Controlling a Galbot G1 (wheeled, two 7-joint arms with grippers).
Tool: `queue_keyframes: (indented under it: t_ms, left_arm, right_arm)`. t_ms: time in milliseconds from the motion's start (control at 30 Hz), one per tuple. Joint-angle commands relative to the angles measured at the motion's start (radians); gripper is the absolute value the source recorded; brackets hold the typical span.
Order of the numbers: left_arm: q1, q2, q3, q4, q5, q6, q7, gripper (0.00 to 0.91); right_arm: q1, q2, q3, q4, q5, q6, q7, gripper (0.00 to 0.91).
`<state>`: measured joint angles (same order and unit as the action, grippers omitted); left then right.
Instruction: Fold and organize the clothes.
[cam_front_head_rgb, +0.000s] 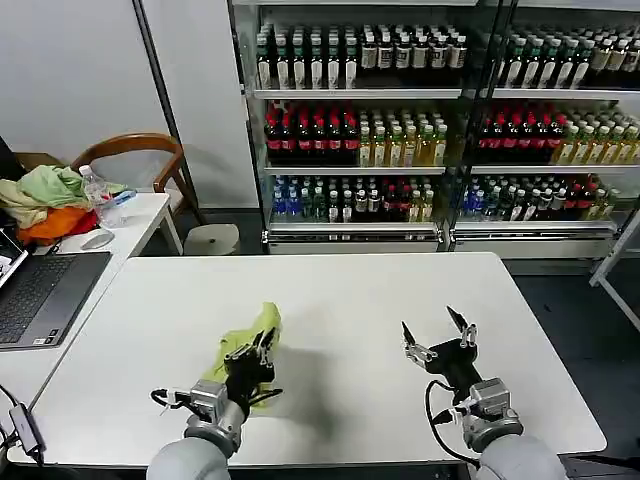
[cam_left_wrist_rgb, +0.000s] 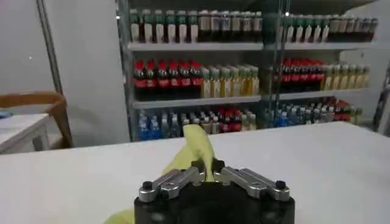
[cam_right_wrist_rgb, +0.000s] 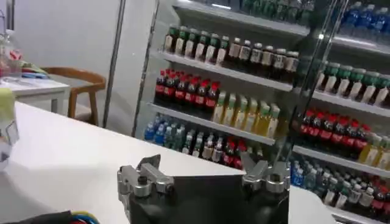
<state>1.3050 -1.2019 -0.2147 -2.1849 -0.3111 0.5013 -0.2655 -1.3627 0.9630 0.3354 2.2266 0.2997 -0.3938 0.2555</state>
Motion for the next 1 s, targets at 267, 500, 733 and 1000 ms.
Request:
queue_keyframes:
  t_ms: [267,500,733,1000]
  left_arm:
    - [0.077,0.368,-0.529,0.052,0.193,0.071,0.169,0.040]
    - [0.157,0.489,-0.717,0.104,0.352,0.053,0.257,0.040]
    - [0.156,0.372,-0.575,0.064,0.563,0.048,0.259,0.040]
    - [0.120,0.028,-0.008,0.152,0.873,-0.099,-0.092,0.050]
  right_arm:
    - [0.008,0.007,-0.008,-0.006,0.000,0.003,-0.004,0.907]
    - [0.008,0.006,-0.004,-0.009,0.002,0.007,-0.005,0.907]
    - [0.000,0.011,0.000,-0.008,0.001,0.012,-0.006,0.907]
    - [-0.007,0.013,0.003,-0.007,-0.005,0.008,-0.006,0.907]
